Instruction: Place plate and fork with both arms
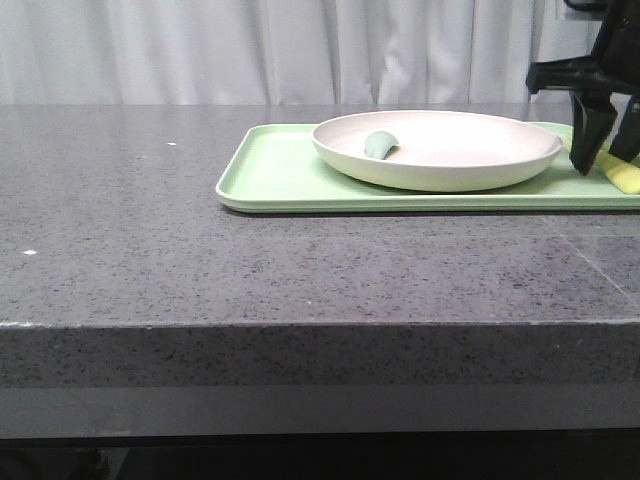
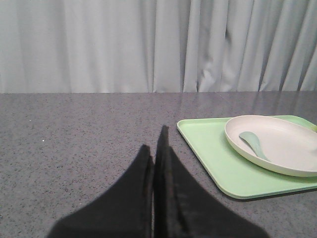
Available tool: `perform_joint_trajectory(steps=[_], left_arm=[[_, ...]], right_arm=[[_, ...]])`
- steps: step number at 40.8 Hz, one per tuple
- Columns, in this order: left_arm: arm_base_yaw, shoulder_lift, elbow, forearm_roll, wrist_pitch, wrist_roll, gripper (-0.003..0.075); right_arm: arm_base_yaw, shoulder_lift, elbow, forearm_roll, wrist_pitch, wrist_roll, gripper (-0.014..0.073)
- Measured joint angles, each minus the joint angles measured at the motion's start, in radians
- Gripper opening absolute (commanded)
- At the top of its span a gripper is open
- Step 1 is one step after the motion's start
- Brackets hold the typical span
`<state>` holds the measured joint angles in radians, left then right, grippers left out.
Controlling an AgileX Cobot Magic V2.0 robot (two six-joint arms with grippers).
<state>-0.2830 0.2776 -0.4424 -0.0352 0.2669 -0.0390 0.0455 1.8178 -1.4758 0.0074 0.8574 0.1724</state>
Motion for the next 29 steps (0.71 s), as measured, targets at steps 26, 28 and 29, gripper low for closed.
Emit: perform_joint_trajectory(steps=[26,28,29], left_arm=[[0.0,0.0,0.0,0.0,0.0,0.0,-0.0018],[0.0,0.0,0.0,0.0,0.0,0.0,-0.0018],[0.0,0.0,0.0,0.0,0.0,0.0,-0.0018]], right_arm=[[0.0,-0.483,0.116,0.0,0.035,-0.019,-0.0067],[0.0,-0.544,0.188,0.0,0.013,-0.019,-0.0067],[0.0,-0.568,0.205,0.0,0.002,-0.021,-0.0067]])
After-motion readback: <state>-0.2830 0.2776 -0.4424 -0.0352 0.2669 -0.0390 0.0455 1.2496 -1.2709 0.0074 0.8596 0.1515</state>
